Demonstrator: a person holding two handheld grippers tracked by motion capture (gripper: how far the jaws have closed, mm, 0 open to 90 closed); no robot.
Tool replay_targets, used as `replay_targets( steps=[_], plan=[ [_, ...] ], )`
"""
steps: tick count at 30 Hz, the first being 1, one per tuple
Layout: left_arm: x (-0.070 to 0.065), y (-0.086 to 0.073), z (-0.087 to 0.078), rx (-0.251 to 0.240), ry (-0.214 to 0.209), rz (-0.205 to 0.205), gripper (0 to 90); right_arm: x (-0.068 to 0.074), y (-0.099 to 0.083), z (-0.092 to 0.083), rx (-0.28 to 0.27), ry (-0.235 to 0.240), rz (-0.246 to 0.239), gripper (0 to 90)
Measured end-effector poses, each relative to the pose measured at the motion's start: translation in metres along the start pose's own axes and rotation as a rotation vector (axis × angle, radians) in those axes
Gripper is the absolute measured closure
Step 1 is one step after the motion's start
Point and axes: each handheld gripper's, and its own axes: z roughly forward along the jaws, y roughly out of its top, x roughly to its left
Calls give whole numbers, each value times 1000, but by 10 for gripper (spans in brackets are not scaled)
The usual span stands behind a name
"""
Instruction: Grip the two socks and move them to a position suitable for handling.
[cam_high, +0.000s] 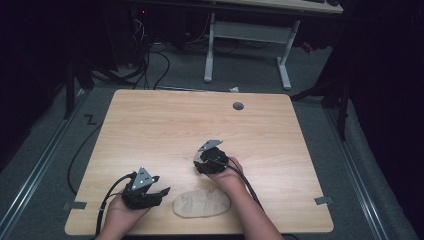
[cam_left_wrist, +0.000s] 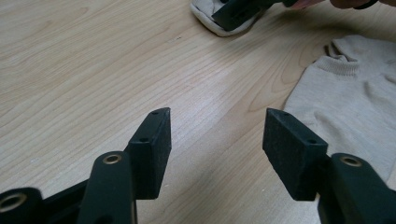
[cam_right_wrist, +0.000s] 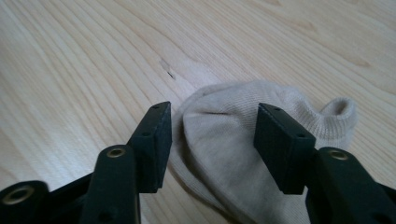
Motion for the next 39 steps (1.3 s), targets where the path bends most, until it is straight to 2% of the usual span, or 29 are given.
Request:
replay_targets(
  steps=[1,3,6,10,13,14,15,19,24,27,31,33,39],
  plan=[
    [0,0,0,1,-1,1,425,0,0,1,0,-18,2,543],
    [0,0,-1,1,-3,2,425,0,0,1,-1,-21,4,565],
    [-1,0,0,3,-2,4,425,0,0,1,-4,-34,12,661],
    [-2,0,0,6,-4,8,425,1,-2,0,-1,-25,12,778],
    [-2,0,1,9,-2,10,425,5,-3,-4,-13,-5,17,829],
    [-2,0,1,10,-2,11,425,7,-3,-6,-14,-1,16,836],
    [-2,0,1,12,-3,13,425,12,-5,-12,-43,6,13,842],
    [-3,1,2,17,-2,19,425,18,-7,-22,-76,19,14,844],
    [-5,0,3,25,-1,26,426,19,-7,-40,-129,23,23,842],
    [-5,0,4,26,1,27,426,13,-8,-53,-161,19,34,842],
    [-5,0,5,29,0,26,426,-2,-16,-70,-195,2,80,840],
    [-5,0,5,30,1,25,426,-5,-19,-72,-198,0,86,839],
    [-5,0,6,36,1,27,426,-23,-41,-81,-205,-29,158,835]
  ],
)
